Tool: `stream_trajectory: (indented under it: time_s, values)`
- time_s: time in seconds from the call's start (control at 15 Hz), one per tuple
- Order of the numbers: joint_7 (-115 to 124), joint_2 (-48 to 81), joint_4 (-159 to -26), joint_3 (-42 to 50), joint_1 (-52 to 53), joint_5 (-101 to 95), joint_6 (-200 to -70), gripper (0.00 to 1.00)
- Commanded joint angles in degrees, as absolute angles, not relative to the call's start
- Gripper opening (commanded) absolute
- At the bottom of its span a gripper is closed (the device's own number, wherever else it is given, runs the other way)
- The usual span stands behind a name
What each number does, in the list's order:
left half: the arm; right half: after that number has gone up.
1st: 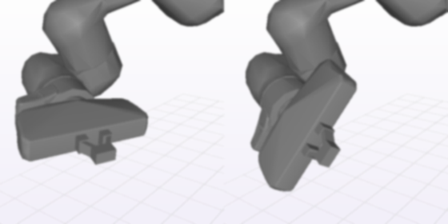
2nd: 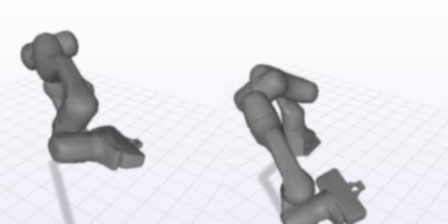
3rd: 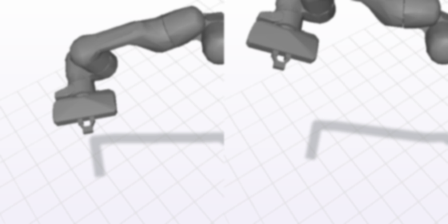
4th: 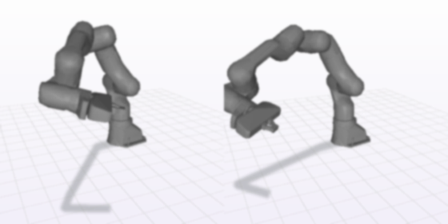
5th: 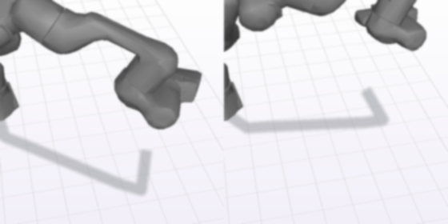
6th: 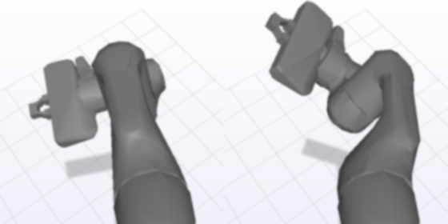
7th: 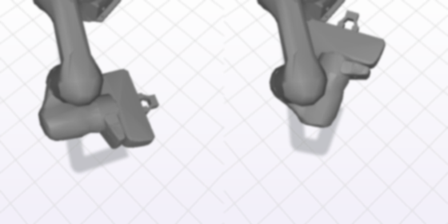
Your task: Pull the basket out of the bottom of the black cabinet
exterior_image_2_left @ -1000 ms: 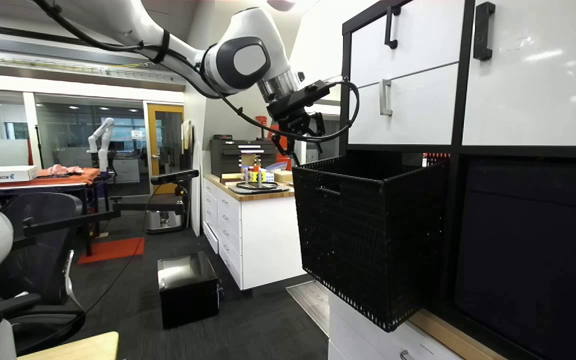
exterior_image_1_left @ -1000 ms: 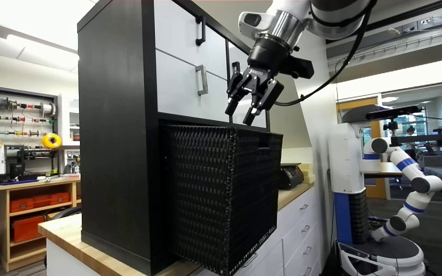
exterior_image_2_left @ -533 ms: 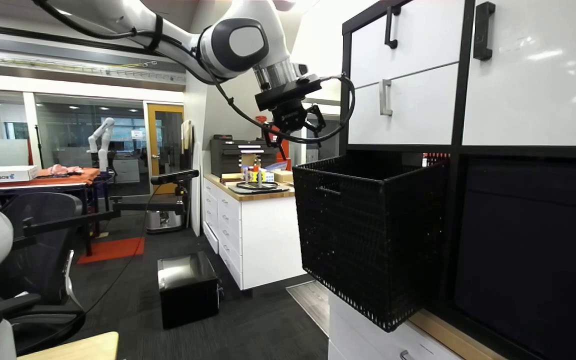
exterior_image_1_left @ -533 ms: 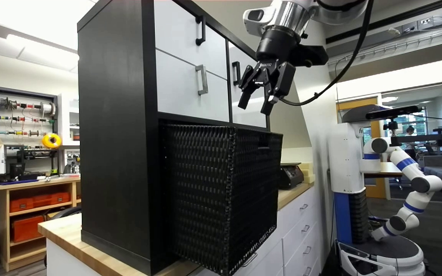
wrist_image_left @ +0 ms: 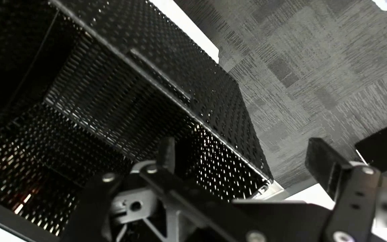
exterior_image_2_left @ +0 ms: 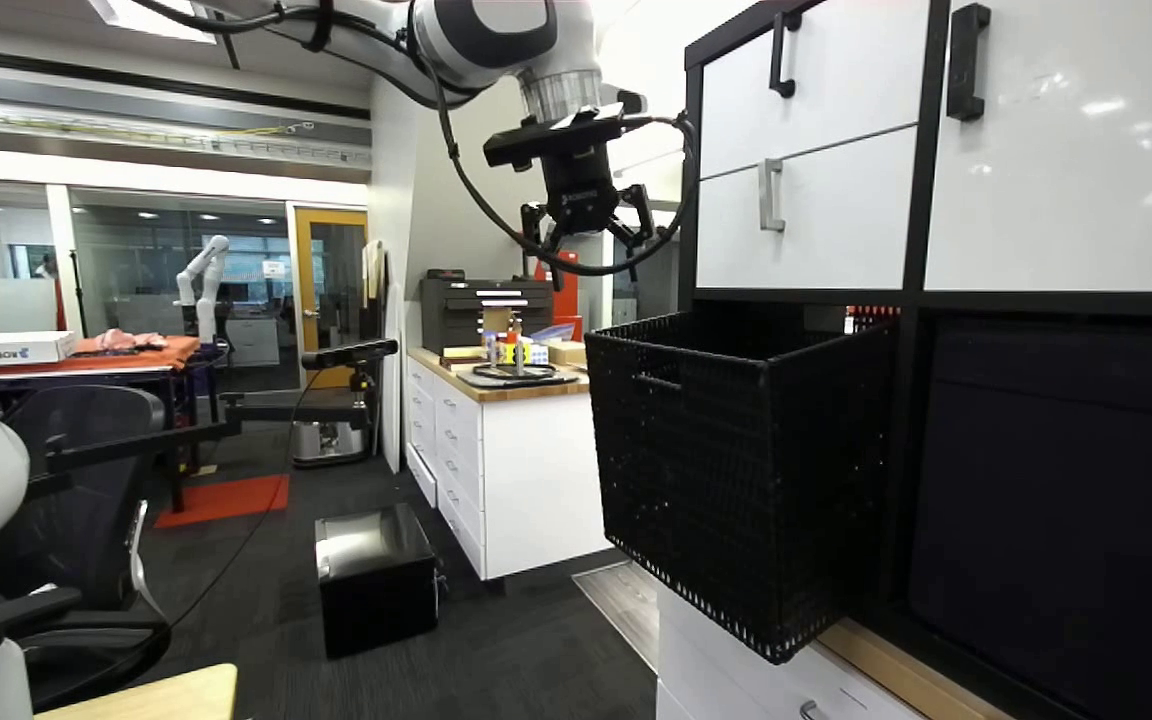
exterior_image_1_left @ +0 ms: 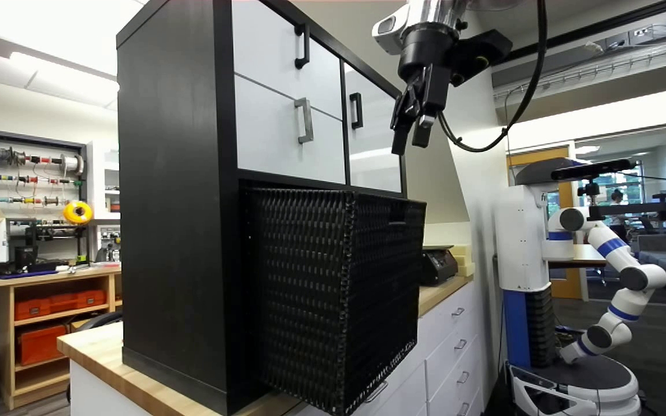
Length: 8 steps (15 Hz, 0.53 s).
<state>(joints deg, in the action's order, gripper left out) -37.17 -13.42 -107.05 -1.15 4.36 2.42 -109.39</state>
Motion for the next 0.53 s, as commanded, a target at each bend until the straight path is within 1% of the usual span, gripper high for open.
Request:
stream_trajectory:
  time_s: [0.0,0.2,0.27,0.47]
  values:
    - [-29.42,-10.68,-101.62,0.12,3.44,3.27,-101.71,1.00]
    - [-22.86,-10.18,-100.93,0.77,2.74,3.19,-98.93,1.00]
    - [-27.06,-11.16,-103.00,0.65,3.43,2.49,-101.71,1.00]
    - [-26.73,-10.94,-103.00,0.62,3.43,2.46,-101.68,1.00]
